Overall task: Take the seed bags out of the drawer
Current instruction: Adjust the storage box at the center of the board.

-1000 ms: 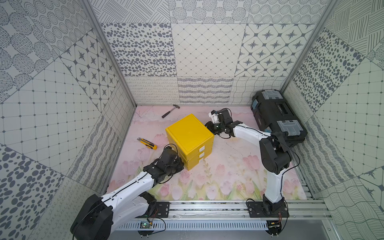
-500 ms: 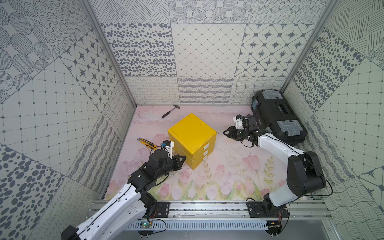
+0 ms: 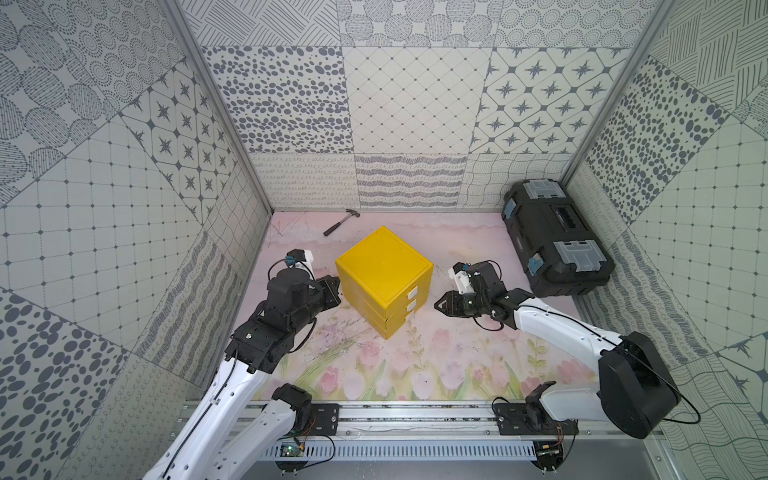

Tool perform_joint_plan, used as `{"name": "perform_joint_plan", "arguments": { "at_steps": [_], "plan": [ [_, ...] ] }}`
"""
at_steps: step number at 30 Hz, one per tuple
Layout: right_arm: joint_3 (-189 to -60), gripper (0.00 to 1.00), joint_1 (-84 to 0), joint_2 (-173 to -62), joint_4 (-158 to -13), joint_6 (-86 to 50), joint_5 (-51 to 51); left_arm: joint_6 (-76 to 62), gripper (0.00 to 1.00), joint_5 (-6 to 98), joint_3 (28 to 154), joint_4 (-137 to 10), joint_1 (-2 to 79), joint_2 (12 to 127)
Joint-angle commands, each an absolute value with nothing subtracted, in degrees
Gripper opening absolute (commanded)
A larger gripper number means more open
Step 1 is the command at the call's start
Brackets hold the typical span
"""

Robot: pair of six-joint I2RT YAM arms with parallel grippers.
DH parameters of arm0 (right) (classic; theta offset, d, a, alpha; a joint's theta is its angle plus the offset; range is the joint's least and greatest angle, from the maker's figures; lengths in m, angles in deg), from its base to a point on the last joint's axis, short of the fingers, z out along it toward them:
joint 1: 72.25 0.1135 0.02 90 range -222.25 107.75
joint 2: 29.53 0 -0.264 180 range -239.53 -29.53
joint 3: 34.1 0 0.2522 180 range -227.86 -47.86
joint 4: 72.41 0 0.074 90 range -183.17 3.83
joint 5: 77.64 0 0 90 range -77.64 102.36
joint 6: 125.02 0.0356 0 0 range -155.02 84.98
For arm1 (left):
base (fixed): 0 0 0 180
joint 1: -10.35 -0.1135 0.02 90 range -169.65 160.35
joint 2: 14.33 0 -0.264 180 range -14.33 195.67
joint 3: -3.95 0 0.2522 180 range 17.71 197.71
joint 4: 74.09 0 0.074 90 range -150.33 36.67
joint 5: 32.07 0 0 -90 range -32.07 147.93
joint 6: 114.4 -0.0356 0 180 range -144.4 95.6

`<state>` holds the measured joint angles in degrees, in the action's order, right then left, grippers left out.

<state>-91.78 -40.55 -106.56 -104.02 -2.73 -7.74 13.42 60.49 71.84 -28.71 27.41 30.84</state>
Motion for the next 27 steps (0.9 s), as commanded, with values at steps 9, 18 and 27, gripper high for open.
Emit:
{"name": "perform_joint_plan", "arguments": {
  "at_steps": [9,18,27],
  "plan": [
    [-94.30,0.35,-37.27,-108.07,-100.06,-0.39,-5.70,13.49,0.00,43.48,74.88,-36.77,8.39,51.07],
    [-100.97,0.34,-37.32,-113.13,-100.44,-1.52,-5.44,14.12,0.00,38.39,74.31,-43.87,7.74,61.90],
    [-108.33,0.34,-37.77,-118.90,-103.01,-3.70,-3.24,12.80,0.00,33.80,73.90,-46.89,7.80,68.15]
  ]
}}
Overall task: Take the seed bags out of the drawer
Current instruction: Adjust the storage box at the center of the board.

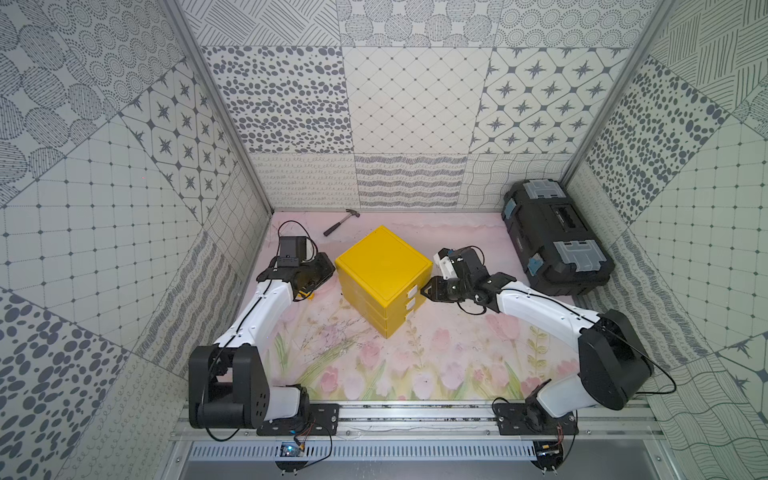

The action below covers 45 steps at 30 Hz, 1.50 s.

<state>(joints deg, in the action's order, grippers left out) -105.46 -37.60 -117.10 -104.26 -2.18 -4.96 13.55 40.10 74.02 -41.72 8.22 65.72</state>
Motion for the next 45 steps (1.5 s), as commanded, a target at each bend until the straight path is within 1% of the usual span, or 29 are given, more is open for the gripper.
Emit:
{"name": "perform_joint_plan", "arguments": {
  "at_steps": [1,10,18,26,35,38,39,41,45],
  "plan": [
    [-108.83,0.34,-38.01,-119.35,-103.20,-3.81,-3.07,12.70,0.00,33.23,73.74,-47.05,7.80,68.59],
    [-115.47,0.34,-40.89,-124.65,-105.01,-5.75,-2.67,13.09,0.00,31.87,67.85,-48.78,8.97,66.28],
    [-120.89,0.35,-44.05,-129.15,-106.84,-7.37,-3.04,14.94,0.00,33.90,61.24,-50.29,13.92,61.03],
    [-125.97,0.35,-44.96,-133.85,-108.61,-9.27,-3.81,17.32,0.00,34.68,56.83,-52.39,17.74,57.70],
    [-126.13,0.36,-46.95,-134.69,-108.51,-8.82,-3.96,17.66,0.00,35.04,54.89,-51.40,18.77,55.13],
    [-124.97,0.37,-47.94,-133.83,-108.59,-8.84,-3.87,17.48,0.00,36.74,55.61,-47.51,18.77,52.81],
    [-124.30,0.38,-48.41,-133.13,-108.57,-8.68,-3.96,17.44,0.02,37.71,55.97,-45.90,18.70,51.52],
    [-122.19,0.40,-49.38,-130.78,-108.52,-8.38,-3.87,17.12,0.12,40.81,57.21,-41.04,18.71,47.50],
    [-117.48,0.47,-50.18,-124.06,-108.65,-8.14,-3.44,15.42,0.28,44.49,62.10,-31.38,18.75,39.94]
  ]
}}
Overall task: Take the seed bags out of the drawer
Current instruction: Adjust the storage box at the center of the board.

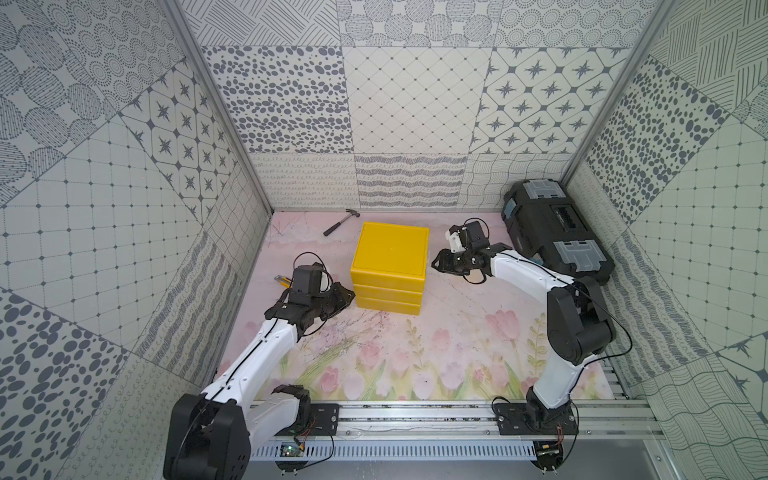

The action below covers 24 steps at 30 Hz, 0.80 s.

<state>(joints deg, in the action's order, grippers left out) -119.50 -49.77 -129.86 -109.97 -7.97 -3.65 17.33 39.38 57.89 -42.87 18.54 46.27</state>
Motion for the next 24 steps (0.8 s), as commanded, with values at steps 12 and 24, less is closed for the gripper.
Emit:
{"name": "perform_joint_plan", "arguments": {
  "at_steps": [12,24],
  "plan": [
    [-103.03,0.62,-49.90,-98.16,-108.47,-2.43,-6.92,4.84,0.50,43.45,84.47,-19.34,18.71,48.03],
    [-105.76,0.67,-49.43,-101.82,-102.91,2.11,-13.81,3.07,0.59,40.04,91.54,-23.75,18.70,59.62]
  ]
}}
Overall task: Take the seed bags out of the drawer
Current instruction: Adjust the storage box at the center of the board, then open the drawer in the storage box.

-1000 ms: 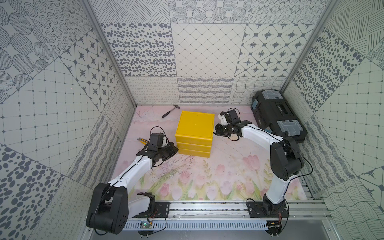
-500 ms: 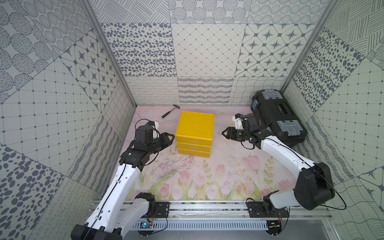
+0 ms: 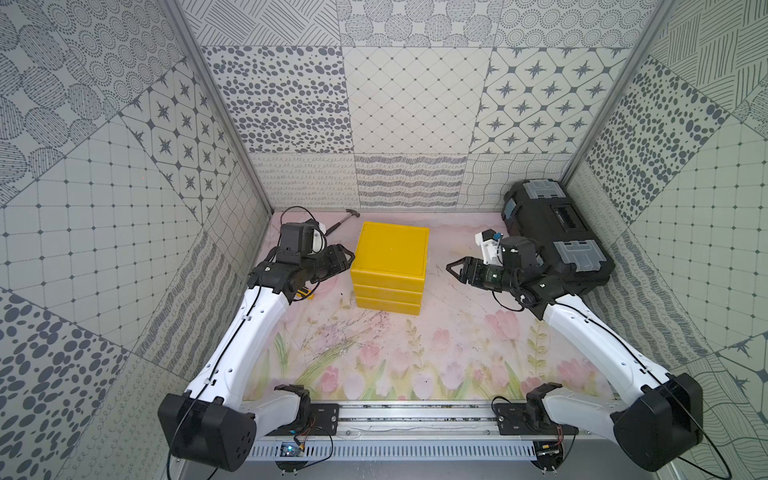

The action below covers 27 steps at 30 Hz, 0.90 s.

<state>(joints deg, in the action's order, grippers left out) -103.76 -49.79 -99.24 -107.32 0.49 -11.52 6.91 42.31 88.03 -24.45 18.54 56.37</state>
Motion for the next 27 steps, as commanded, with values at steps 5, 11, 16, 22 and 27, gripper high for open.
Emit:
{"name": "perform_joint_plan", "arguments": {
  "at_steps": [5,11,16,22,27],
  "plan": [
    [-108.68,0.66,-49.23,-106.44,-100.68,2.57,-14.71,2.78,0.57,36.99,95.98,-23.92,18.72,64.47],
    [-112.14,0.65,-49.23,-110.62,-100.40,2.24,-15.89,1.01,0.51,36.90,99.15,-22.23,19.08,69.20],
    [-113.47,0.63,-49.27,-113.16,-99.87,2.15,-16.61,-0.04,0.51,37.34,100.17,-21.61,19.12,71.27],
    [-113.69,0.60,-49.27,-114.96,-98.45,2.67,-16.88,-2.44,0.44,39.25,102.09,-19.36,20.18,74.14],
    [-114.21,0.58,-49.26,-115.70,-98.00,3.21,-17.45,-3.07,0.35,40.58,100.62,-19.30,20.52,74.87]
  ]
}}
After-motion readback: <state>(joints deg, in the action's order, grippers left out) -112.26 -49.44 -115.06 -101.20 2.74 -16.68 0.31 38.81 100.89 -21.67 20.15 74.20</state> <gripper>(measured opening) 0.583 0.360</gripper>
